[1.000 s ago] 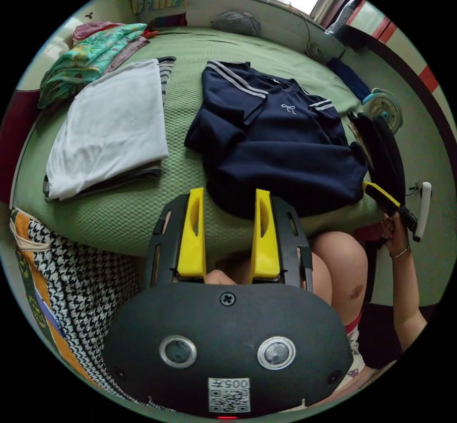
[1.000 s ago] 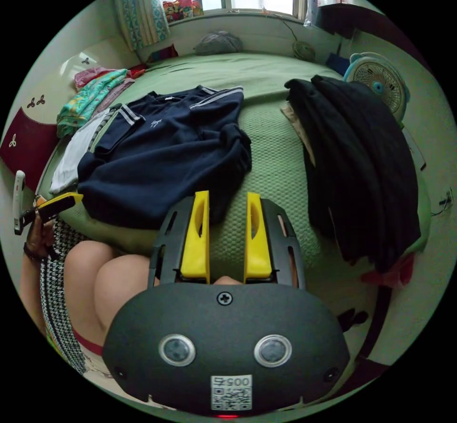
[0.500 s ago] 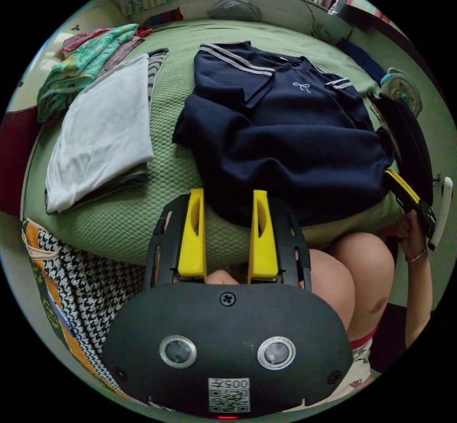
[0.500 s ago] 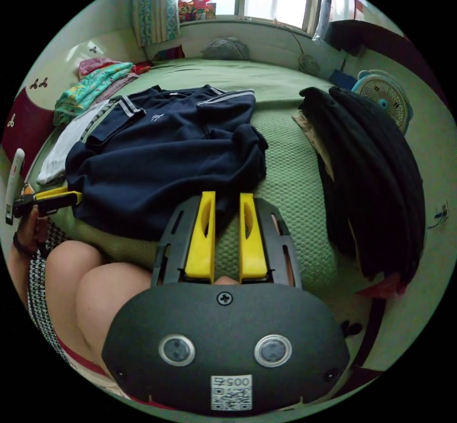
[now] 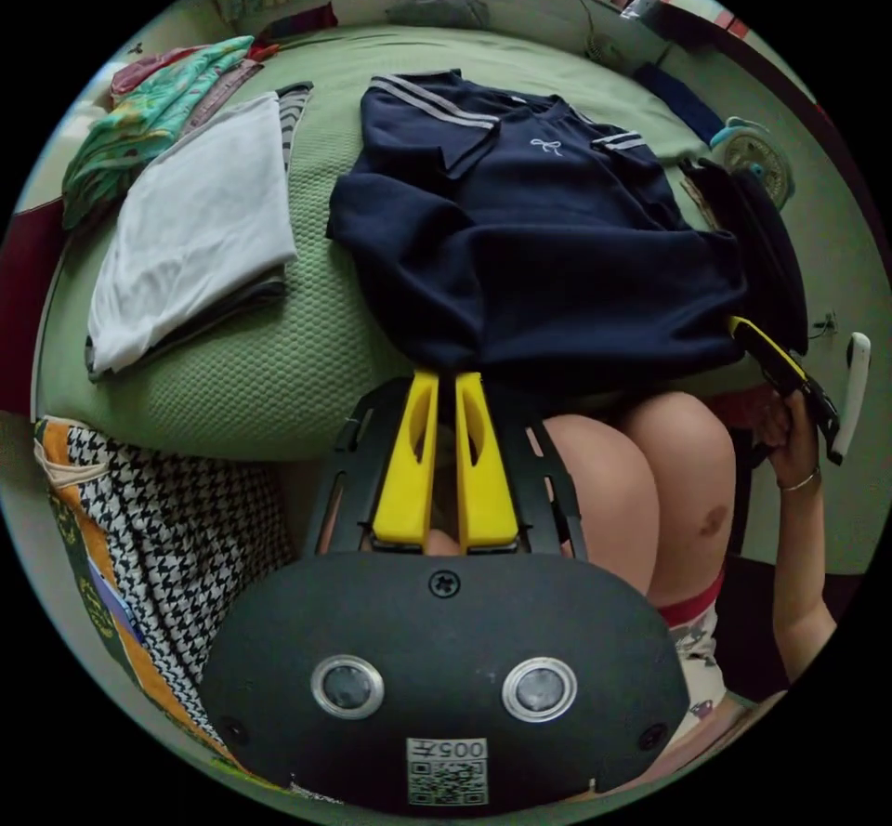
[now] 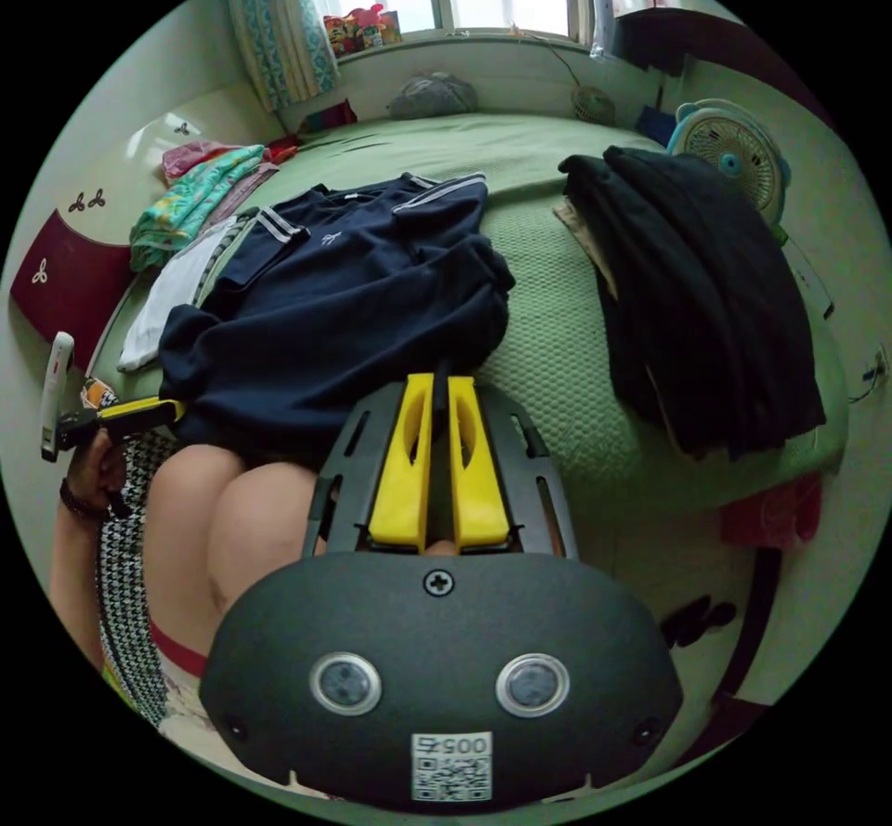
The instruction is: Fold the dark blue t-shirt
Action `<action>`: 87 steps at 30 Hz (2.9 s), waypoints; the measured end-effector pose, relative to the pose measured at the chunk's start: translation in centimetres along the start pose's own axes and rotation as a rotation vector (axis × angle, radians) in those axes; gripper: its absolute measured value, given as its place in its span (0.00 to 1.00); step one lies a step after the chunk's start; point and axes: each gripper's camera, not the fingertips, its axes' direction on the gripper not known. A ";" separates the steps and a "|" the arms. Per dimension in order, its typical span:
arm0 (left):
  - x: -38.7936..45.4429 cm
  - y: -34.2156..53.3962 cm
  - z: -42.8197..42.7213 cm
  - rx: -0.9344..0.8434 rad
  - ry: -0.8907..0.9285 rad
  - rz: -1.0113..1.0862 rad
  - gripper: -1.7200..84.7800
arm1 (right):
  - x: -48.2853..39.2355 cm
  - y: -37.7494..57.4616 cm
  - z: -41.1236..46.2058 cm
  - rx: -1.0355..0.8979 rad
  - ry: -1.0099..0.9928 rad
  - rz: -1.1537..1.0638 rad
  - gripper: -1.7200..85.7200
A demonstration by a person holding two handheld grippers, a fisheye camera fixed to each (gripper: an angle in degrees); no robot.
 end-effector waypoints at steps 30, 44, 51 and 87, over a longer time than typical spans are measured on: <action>2.7 13.6 -24.5 0.138 0.129 0.105 0.07 | 3.4 9.9 -22.8 -0.017 -0.036 0.021 0.03; 0.4 10.1 -23.5 0.101 0.150 0.001 0.07 | 4.1 5.8 -20.6 -0.029 -0.082 0.103 0.01; -0.6 6.8 -22.9 0.130 0.208 0.030 0.07 | 4.2 2.4 -19.0 -0.035 -0.098 0.120 0.02; -1.6 -17.6 -1.4 0.065 0.019 -0.085 0.10 | -4.1 -21.7 3.7 -0.099 0.036 -0.093 0.12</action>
